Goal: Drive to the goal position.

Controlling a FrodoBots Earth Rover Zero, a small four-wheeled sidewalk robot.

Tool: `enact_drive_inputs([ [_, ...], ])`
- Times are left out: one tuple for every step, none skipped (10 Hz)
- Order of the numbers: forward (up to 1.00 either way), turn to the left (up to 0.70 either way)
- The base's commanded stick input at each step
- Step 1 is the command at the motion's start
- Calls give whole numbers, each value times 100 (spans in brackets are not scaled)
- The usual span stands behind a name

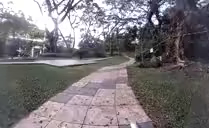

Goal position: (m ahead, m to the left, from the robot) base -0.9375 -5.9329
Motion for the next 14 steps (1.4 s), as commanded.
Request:
enact_drive_inputs([
  [70,1],
  [70,1],
  [70,1],
  [70,1],
  [70,1],
  [70,1],
  [70,1],
  [70,1],
  [70,1],
  [70,1],
  [70,1],
  [70,1],
  [70,1],
  [70,1],
])
